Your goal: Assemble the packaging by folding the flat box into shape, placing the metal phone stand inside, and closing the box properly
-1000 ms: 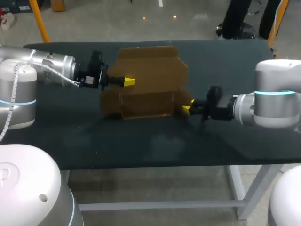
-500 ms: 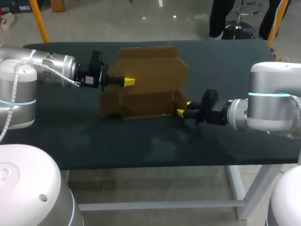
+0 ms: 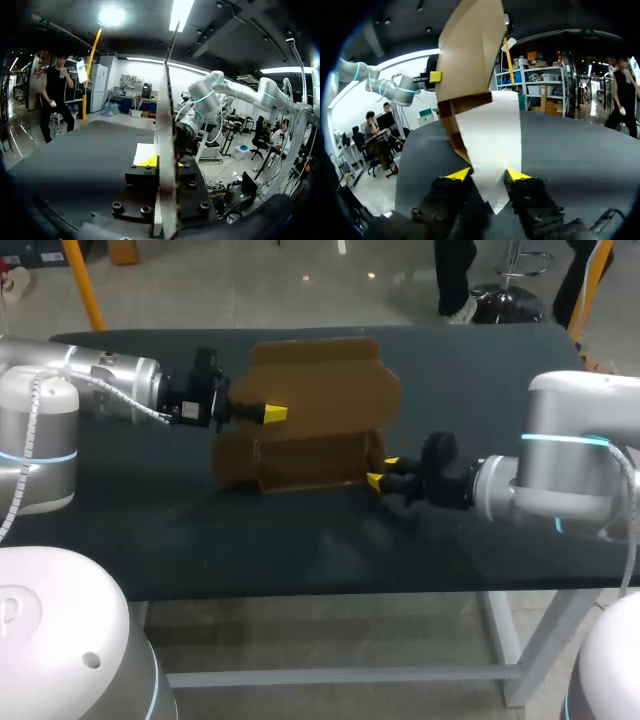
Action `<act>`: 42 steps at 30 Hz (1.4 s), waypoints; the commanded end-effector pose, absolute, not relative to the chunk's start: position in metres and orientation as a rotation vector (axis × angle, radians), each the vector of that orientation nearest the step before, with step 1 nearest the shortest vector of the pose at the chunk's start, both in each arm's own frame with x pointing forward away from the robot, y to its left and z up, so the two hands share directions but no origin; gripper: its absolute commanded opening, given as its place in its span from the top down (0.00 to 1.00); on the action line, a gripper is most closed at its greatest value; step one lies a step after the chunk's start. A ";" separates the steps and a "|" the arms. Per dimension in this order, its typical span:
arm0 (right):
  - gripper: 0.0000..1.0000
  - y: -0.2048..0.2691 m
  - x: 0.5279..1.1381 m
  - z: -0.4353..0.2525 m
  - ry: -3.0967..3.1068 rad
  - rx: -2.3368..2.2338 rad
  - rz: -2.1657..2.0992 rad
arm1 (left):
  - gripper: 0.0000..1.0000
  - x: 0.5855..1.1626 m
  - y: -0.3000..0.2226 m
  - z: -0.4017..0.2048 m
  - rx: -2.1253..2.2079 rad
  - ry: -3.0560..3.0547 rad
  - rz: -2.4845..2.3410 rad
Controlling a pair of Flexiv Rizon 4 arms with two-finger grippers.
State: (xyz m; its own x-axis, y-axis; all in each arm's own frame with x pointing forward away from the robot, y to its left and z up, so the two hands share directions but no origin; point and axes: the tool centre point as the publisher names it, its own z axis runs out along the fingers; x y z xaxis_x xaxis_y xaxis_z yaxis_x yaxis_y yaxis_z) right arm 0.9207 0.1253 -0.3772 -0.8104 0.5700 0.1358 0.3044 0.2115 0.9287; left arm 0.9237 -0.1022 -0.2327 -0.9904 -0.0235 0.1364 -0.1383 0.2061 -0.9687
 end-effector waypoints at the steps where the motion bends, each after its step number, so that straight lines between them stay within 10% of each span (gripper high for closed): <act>1: 0.52 0.136 0.919 -0.379 2.209 0.886 1.626 | 1.00 0.924 -0.104 -0.236 0.155 -2.365 1.914; 42: 0.51 0.091 0.893 -0.367 2.226 0.766 1.492 | 1.00 0.924 -0.104 -0.236 0.155 -2.365 1.914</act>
